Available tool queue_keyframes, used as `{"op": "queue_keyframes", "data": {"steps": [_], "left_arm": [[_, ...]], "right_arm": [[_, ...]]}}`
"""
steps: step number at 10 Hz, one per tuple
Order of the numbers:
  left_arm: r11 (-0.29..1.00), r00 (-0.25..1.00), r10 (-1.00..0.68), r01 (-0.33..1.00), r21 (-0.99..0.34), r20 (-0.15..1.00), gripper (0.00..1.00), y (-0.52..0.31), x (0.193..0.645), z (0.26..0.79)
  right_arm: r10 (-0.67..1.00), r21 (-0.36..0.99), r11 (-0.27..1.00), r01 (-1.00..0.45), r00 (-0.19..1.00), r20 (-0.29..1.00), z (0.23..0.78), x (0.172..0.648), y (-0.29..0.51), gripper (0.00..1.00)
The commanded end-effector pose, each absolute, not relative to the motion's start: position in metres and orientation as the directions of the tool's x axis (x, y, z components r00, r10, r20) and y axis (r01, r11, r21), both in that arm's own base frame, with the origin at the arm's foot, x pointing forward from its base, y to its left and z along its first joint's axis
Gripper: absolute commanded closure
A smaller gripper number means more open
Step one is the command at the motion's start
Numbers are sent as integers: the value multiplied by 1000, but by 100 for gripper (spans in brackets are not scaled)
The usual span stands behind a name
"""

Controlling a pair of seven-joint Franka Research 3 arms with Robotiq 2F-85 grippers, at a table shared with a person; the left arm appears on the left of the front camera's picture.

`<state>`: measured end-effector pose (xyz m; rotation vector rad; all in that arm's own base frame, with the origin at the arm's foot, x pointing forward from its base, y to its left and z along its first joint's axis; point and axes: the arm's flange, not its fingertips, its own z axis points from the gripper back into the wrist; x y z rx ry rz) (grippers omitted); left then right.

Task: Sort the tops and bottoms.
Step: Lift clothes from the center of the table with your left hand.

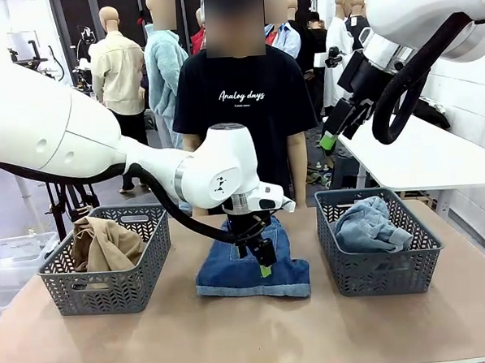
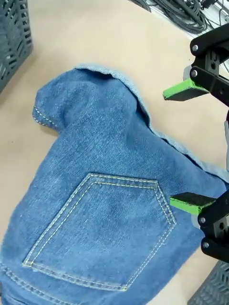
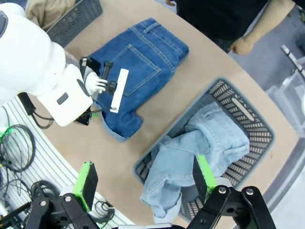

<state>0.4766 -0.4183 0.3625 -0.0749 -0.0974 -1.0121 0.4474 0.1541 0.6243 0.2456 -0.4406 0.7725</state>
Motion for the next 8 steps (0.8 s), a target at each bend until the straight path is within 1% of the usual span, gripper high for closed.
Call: {"op": "queue_keyframes", "data": {"steps": [1, 3, 4, 8], "left_arm": [[485, 475, -864, 874, 24, 165, 0, -417, 487, 361], [488, 482, -857, 873, -14, 184, 0, -412, 498, 356], [492, 485, -856, 871, -11, 180, 0, -411, 501, 355], [488, 488, -856, 872, -46, 169, 0, -409, 502, 347]], "right_arm": [[617, 49, 695, -717, 631, 470, 623, 448, 155, 0], [617, 49, 695, -717, 631, 470, 623, 448, 155, 0], [617, 49, 695, -717, 631, 470, 623, 448, 155, 0], [617, 49, 695, -717, 631, 470, 623, 448, 155, 0]]}}
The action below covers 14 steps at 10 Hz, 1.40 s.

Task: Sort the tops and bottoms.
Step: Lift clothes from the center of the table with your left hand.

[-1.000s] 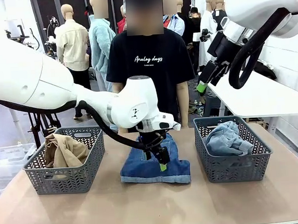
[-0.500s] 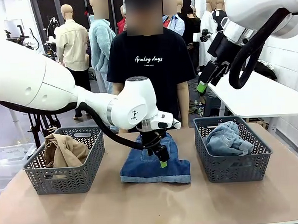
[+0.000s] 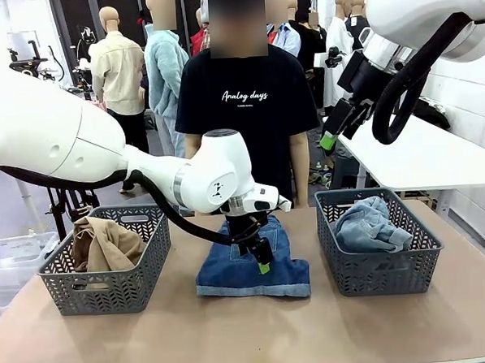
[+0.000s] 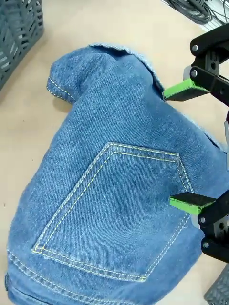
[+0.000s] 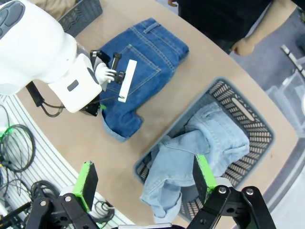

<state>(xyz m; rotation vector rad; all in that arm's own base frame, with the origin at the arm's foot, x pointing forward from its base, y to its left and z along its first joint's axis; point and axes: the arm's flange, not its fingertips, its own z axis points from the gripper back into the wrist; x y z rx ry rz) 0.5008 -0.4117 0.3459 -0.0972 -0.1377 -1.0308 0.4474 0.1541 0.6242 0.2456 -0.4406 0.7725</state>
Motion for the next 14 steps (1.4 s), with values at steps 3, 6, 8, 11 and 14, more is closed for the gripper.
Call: {"op": "queue_keyframes", "data": {"steps": [3, 6, 8, 11, 14], "left_arm": [[494, 499, -855, 867, -69, 139, 30, -407, 503, 346], [486, 491, -860, 871, -70, 139, 55, -406, 499, 344], [494, 500, -853, 866, -75, 148, 70, -405, 499, 343], [502, 505, -849, 863, -62, 155, 100, -405, 496, 346], [536, 486, -824, 835, 122, 290, 100, -408, 488, 414]], "right_arm": [[617, 49, 695, -717, 631, 470, 623, 448, 155, 0], [617, 49, 695, -717, 631, 470, 623, 448, 155, 0], [617, 49, 695, -717, 631, 470, 623, 448, 155, 0], [617, 49, 695, -717, 631, 470, 623, 448, 155, 0], [617, 49, 695, -717, 631, 470, 623, 448, 155, 0]]}}
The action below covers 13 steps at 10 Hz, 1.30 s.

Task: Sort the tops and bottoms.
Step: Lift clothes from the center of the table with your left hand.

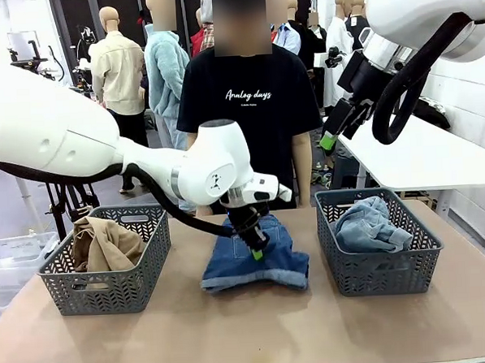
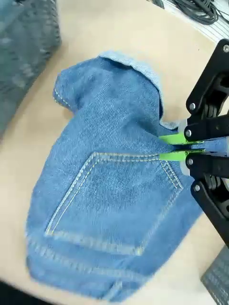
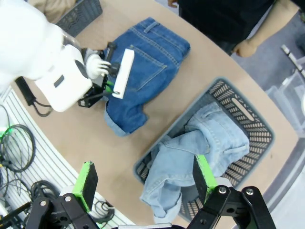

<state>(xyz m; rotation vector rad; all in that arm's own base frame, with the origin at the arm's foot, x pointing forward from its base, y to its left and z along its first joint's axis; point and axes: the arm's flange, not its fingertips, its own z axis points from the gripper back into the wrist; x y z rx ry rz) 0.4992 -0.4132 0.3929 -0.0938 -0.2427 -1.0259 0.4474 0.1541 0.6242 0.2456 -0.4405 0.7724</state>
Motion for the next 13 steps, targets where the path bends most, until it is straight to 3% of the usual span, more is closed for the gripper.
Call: {"op": "queue_keyframes", "data": {"steps": [1, 4, 7, 8, 9, 12, 13], "left_arm": [[542, 475, -822, 821, 177, 315, 100, -410, 482, 439], [592, 479, -797, 741, 316, 368, 100, -404, 465, 495], [659, 480, -740, 655, 369, 470, 100, -387, 461, 528], [696, 535, -696, 668, 264, 479, 100, -376, 467, 509], [625, 481, -769, 702, 340, 420, 100, -393, 468, 532], [648, 504, -750, 691, 321, 430, 100, -387, 468, 524], [662, 489, -746, 618, 423, 453, 100, -383, 468, 560]], "right_arm": [[617, 49, 695, -717, 631, 470, 623, 448, 155, 0], [617, 49, 695, -717, 631, 470, 623, 448, 155, 0], [617, 49, 695, -717, 631, 470, 623, 448, 155, 0], [617, 49, 695, -717, 631, 470, 623, 448, 155, 0], [617, 49, 695, -717, 631, 470, 623, 448, 155, 0], [617, 49, 695, -717, 631, 470, 623, 448, 155, 0], [617, 49, 695, -717, 631, 470, 623, 448, 155, 0]]}}
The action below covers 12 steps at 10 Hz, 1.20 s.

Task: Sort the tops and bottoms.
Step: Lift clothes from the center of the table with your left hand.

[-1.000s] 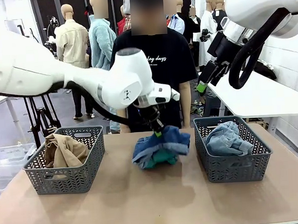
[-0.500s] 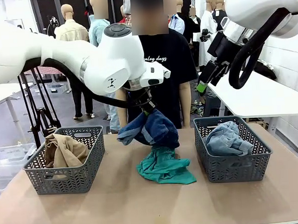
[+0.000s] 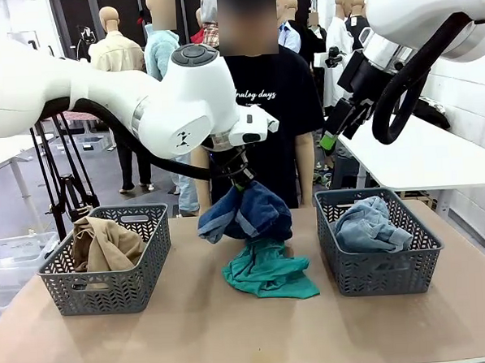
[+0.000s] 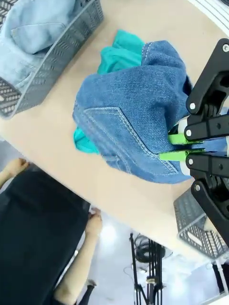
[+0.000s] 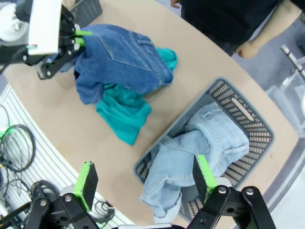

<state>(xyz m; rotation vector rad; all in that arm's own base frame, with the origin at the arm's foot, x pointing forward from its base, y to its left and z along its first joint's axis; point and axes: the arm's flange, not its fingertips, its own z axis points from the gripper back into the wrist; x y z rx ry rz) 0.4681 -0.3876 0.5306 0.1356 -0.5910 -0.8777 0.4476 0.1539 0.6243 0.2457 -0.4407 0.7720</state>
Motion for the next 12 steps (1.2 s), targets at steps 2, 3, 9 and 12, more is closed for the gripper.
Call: {"op": "queue_keyframes", "data": {"steps": [2, 3, 9, 12], "left_arm": [[687, 483, -726, 513, 514, 489, 100, -389, 456, 628], [693, 486, -721, 495, 524, 494, 100, -394, 450, 648], [700, 506, -714, 509, 501, 483, 100, -381, 441, 666], [700, 506, -714, 509, 501, 483, 100, -381, 441, 666]], "right_arm": [[617, 49, 695, -717, 631, 470, 623, 448, 155, 0], [617, 49, 695, -717, 631, 470, 623, 448, 155, 0], [617, 49, 695, -717, 631, 470, 623, 448, 155, 0], [617, 49, 695, -717, 631, 470, 623, 448, 155, 0]]}}
